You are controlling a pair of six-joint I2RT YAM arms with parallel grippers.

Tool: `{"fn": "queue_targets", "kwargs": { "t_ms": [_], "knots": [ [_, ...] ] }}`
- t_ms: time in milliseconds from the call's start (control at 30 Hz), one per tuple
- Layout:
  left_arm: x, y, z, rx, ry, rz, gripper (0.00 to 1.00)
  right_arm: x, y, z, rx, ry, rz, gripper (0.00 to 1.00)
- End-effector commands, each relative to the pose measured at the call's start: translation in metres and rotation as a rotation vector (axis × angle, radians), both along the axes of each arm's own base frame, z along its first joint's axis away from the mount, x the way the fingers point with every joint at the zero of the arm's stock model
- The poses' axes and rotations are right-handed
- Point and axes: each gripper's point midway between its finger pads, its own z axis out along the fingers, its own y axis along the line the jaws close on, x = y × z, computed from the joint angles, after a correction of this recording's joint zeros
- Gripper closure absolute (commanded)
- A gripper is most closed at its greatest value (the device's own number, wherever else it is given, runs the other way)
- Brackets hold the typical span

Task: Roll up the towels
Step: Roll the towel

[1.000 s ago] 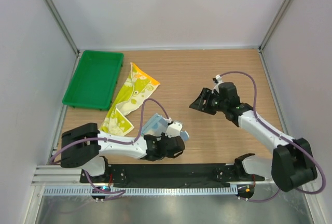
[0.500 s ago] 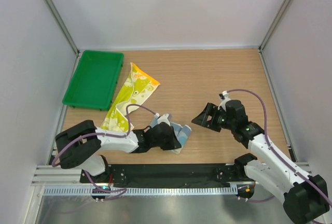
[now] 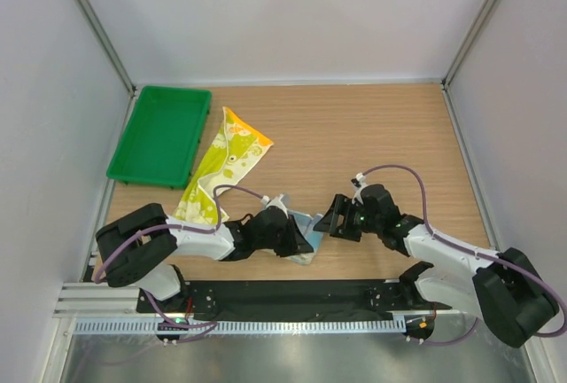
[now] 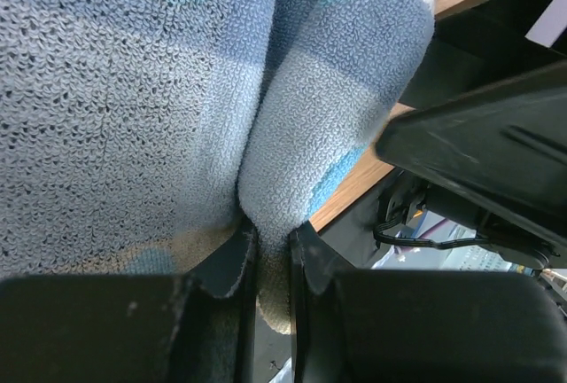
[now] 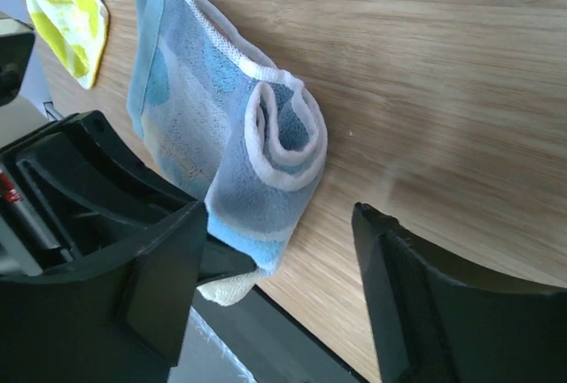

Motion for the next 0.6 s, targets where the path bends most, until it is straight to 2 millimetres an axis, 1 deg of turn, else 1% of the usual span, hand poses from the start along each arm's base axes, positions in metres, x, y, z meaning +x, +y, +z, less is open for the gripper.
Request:
{"fn": "queue_targets", "kwargs": {
  "t_ms": [0, 33, 67, 100, 167, 200, 233, 300, 333, 367, 400, 433, 467, 500, 533, 567],
  "knots": [
    [0.0, -0.007, 0.007, -0.045, 0.004, -0.011, 1.0, 0.019, 0.019, 0.015, 0.039, -0.091, 0.004, 0.29],
    [0.0, -0.007, 0.007, -0.045, 0.003, -0.009, 1.0, 0.022, 0.021, 0.015, 0.031, -0.099, 0.006, 0.37],
    [0.001, -0.007, 0.006, -0.043, 0.001, -0.011, 1.0, 0.023, 0.022, 0.013, 0.022, -0.098, 0.009, 0.42],
    [0.0, -0.006, 0.005, -0.039, 0.001, -0.014, 1.0, 0.023, 0.022, 0.008, 0.007, -0.086, 0.012, 0.49],
    [0.0, -0.007, 0.005, -0.039, -0.003, -0.019, 1.0, 0.026, 0.024, 0.01, 0.001, -0.093, 0.017, 0.57],
    [0.0, -0.007, 0.005, -0.036, -0.008, -0.027, 1.0, 0.029, 0.025, 0.012, -0.005, -0.1, 0.019, 0.65],
    [0.0, -0.008, 0.007, -0.038, -0.017, -0.033, 1.0, 0.03, 0.025, 0.013, -0.013, -0.104, 0.021, 0.7],
    [-0.001, -0.005, 0.002, 0.0, -0.026, -0.054, 0.98, 0.03, 0.022, 0.012, -0.044, -0.102, 0.031, 0.82],
    [0.0, -0.005, 0.001, 0.021, -0.035, -0.061, 0.96, 0.034, 0.023, 0.016, -0.049, -0.111, 0.029, 0.85],
    [0.003, -0.008, 0.005, 0.038, -0.056, -0.065, 0.88, 0.032, 0.023, 0.014, -0.061, -0.098, 0.035, 0.87],
    [0.004, -0.007, 0.004, 0.07, -0.083, -0.082, 0.82, 0.031, 0.023, 0.014, -0.066, -0.098, 0.043, 0.91],
    [0.003, 0.001, -0.003, 0.14, -0.095, -0.083, 0.69, 0.032, 0.024, 0.016, -0.066, -0.096, 0.052, 0.92],
    [0.005, -0.004, 0.006, 0.145, -0.119, -0.093, 0.63, 0.03, 0.024, 0.016, -0.073, -0.09, 0.059, 0.93],
    [0.007, -0.003, 0.007, 0.175, -0.148, -0.086, 0.57, 0.027, 0.023, 0.012, -0.09, -0.072, 0.067, 0.95],
    [0.003, 0.004, 0.004, 0.234, -0.17, -0.111, 0.47, 0.027, 0.023, 0.014, -0.094, -0.074, 0.072, 0.96],
    [0.009, 0.001, 0.012, 0.254, -0.209, -0.097, 0.43, 0.023, 0.022, 0.011, -0.107, -0.058, 0.078, 0.97]
  ]
}}
